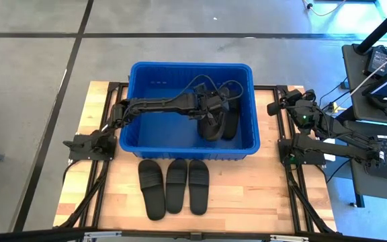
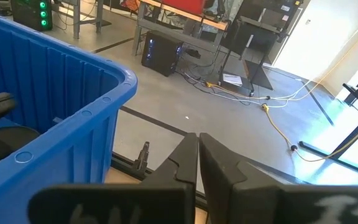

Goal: Pick and place slides into bin
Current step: Put the black slides into the blue organizer bin

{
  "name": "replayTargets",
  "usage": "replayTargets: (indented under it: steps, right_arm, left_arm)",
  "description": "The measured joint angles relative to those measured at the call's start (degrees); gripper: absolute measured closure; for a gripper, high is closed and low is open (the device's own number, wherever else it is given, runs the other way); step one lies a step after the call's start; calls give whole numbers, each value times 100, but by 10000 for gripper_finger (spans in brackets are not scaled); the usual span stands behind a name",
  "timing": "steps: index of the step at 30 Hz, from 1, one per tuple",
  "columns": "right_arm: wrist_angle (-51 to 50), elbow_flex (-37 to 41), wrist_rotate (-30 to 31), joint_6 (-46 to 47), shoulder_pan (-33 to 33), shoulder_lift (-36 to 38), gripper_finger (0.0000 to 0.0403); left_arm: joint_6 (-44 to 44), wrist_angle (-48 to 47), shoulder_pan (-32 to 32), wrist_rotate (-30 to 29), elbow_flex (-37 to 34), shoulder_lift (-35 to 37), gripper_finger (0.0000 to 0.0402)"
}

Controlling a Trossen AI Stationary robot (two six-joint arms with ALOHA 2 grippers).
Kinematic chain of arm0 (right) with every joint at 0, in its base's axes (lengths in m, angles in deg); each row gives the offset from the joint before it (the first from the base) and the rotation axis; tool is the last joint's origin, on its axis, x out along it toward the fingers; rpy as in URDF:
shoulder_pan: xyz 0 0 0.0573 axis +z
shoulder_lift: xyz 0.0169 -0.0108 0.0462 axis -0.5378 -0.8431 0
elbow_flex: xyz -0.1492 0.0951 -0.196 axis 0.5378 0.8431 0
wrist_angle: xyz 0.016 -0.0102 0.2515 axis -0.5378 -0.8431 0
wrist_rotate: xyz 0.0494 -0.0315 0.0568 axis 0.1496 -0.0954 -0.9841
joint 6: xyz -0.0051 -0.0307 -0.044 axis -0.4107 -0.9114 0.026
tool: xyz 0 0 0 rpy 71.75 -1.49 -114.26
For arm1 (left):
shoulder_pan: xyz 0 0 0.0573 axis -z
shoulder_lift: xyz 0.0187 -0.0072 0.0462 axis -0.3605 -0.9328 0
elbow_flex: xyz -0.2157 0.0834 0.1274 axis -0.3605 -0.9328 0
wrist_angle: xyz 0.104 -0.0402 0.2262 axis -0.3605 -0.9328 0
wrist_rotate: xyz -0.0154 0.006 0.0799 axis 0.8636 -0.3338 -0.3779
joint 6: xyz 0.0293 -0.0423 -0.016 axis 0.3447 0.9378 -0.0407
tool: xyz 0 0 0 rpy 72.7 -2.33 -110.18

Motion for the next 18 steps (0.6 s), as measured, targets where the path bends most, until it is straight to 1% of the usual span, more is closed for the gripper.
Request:
replayTargets:
  steps: [3, 8, 12, 18]
  right_arm:
    - [0, 0, 0, 2, 0, 0, 382]
    - [1, 0, -1, 277, 1, 0, 382]
    - [2, 0, -1, 282, 1, 2, 382]
    - [2, -1, 0, 282, 1, 2, 382]
  left_arm:
    - [6, 238, 7, 149, 0, 0, 396]
    - [24, 684, 101, 163, 0, 0, 396]
    - [7, 1008, 127, 133, 15, -80, 396]
    - [26, 895, 130, 149, 1, -412, 396]
